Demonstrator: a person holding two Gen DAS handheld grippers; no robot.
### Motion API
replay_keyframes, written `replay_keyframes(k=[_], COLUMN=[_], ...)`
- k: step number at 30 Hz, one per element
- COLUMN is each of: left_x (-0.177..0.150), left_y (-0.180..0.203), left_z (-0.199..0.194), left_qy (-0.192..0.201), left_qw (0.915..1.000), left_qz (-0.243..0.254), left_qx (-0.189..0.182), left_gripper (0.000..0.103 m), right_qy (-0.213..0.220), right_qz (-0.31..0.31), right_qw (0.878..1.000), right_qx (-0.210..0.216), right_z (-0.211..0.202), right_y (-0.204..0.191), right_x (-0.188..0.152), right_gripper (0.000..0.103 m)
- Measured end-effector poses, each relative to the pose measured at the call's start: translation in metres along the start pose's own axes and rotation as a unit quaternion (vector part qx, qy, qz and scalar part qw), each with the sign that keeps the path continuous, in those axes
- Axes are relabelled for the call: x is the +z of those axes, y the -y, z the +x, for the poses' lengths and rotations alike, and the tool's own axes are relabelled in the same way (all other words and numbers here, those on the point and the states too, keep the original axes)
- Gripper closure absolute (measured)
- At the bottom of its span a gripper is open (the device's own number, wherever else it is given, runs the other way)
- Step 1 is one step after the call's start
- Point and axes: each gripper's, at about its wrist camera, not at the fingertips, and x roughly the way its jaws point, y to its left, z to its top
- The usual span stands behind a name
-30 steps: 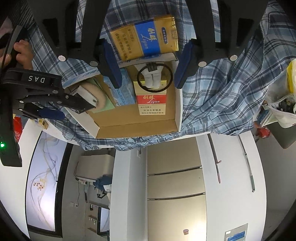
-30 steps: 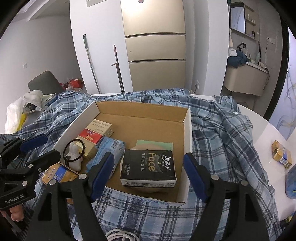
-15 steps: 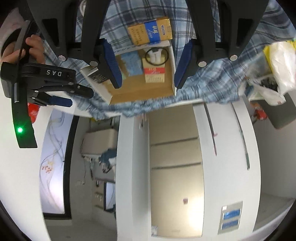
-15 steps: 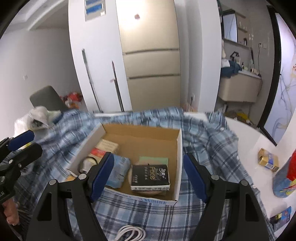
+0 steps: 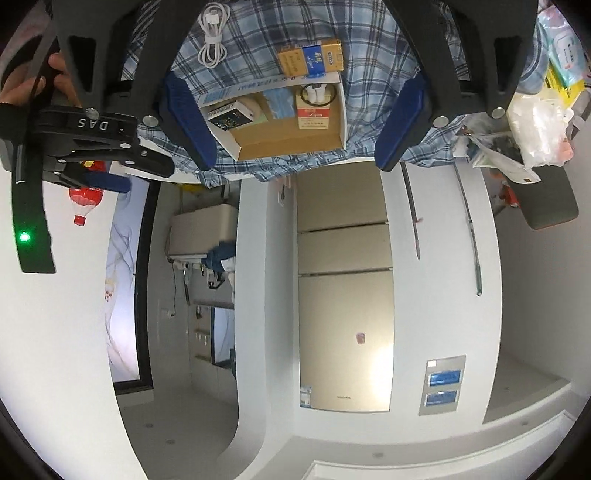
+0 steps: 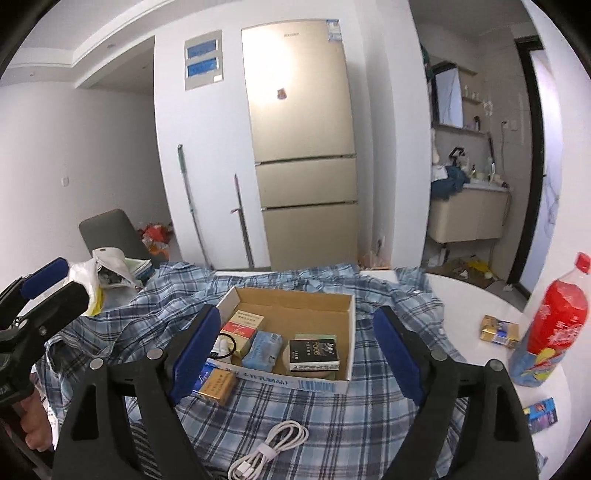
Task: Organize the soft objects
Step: 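Raise both open grippers away from the box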
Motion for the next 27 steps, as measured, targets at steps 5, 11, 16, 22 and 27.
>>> replay_keyframes(k=[5,11,16,22,27], left_x=[-0.018,-0.047,-0.068,-0.093,-0.1], left_y=[0.001,0.005,-0.004,-0.01,-0.02], left_z=[-0.007,-0.012,-0.005,0.011,0.02], left_qy=[-0.005,-0.013,-0.012,-0.027,-0.045], left_qw=[0.9999,0.9997,0.9998,0.9994,0.9979], left_qz=[-0.004,0.006,-0.019,-0.021,-0.046], left_qx=[0.008,0.02,0.0,0.001,-0.002], left_gripper=[0.003,0.0,0.0,0.0,0.0], right_qy=[0.031,0.037,0.017,-0.034,-0.048], right_qz=[-0.01,-0.002,0.03,0.051,0.054], right_qw=[0.999,0.996,0.995,0.993,0.993], right_qx=[-0.043,-0.077,-0.093,-0.097,-0.09], right_z=[-0.02,-0.027,-0.019,-0.002,0.01], right_y=[-0.007,-0.011,-0.006,-0.001,-0.001], right_x=[-0.017,-0.046,-0.072,-0.097,-0.108], right_gripper=[0.006,0.0,0.0,0.0,0.0])
